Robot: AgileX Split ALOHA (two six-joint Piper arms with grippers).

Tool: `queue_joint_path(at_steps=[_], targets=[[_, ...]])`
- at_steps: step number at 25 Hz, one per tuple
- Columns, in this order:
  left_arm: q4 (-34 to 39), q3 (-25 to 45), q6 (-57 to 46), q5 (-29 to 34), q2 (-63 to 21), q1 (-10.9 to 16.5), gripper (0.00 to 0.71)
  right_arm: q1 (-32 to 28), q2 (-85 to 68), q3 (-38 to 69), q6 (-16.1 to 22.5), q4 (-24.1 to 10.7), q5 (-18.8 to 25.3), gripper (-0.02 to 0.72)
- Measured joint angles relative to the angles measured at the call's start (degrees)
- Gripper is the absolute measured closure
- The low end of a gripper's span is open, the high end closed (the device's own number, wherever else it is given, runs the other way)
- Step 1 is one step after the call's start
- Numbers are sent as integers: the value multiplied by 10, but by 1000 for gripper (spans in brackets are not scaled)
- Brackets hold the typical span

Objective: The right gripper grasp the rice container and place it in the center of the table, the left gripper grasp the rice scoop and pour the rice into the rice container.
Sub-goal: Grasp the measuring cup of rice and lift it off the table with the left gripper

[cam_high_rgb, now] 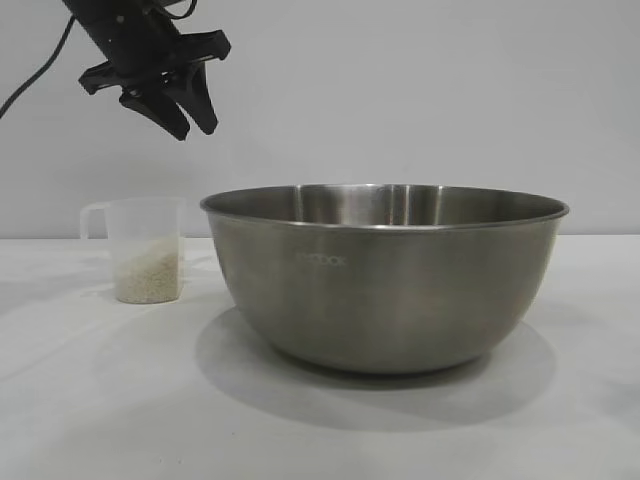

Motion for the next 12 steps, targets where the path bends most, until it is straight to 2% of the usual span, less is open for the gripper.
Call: queue_joint_path(at_steps=[2, 4, 8, 12], targets=[[0, 0, 0, 0, 0, 0, 486, 0, -41, 1, 9, -9, 44, 438], [0, 0, 0, 1, 0, 0, 486, 0, -61, 2, 12, -11, 65, 438], [0, 0, 0, 4, -3, 0, 486, 0, -82, 48, 14, -6, 77, 438], [8, 0, 0, 13, -20, 0, 486, 0, -110, 65, -7, 12, 78, 438]])
